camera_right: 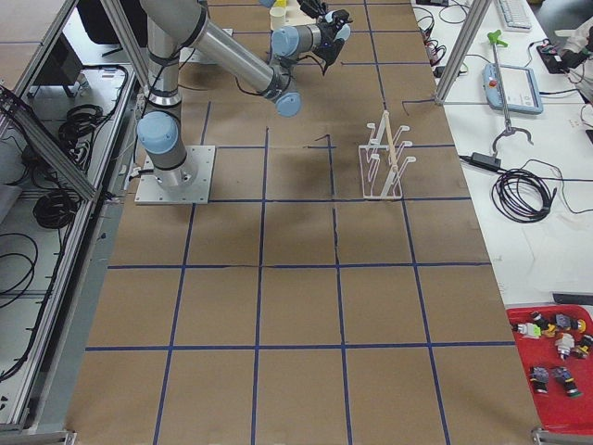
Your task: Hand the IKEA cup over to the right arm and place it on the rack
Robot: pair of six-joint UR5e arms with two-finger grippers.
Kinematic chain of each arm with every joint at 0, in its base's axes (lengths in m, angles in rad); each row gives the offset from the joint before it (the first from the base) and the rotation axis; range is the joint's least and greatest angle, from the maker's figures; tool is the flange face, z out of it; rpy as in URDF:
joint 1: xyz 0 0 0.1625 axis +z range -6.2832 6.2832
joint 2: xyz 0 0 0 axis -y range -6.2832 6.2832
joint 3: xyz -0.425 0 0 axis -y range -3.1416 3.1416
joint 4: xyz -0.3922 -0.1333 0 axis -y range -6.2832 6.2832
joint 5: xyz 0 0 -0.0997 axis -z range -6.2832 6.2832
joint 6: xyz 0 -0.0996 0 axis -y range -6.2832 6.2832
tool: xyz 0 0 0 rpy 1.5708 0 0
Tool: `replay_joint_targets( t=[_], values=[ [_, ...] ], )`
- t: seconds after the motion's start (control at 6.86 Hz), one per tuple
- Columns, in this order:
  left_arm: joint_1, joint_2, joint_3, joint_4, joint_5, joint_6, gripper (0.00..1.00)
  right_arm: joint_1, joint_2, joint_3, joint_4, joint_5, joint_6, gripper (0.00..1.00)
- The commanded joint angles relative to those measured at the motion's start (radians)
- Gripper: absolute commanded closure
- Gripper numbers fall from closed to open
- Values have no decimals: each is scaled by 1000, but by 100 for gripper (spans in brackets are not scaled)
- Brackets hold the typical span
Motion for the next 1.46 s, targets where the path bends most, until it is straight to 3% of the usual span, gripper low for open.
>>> replay_joint_targets(
  t=[0.0,0.73,1.31],
  values=[
    [0,2,0,0,0,-5,96,12,17,-8,0,-1,1,1],
    [0,2,0,2,0,-19,96,32,35,-35,0,-4,33,4],
    [0,3,0,2,2,-22,95,32,37,-33,0,12,23,63]
  ],
)
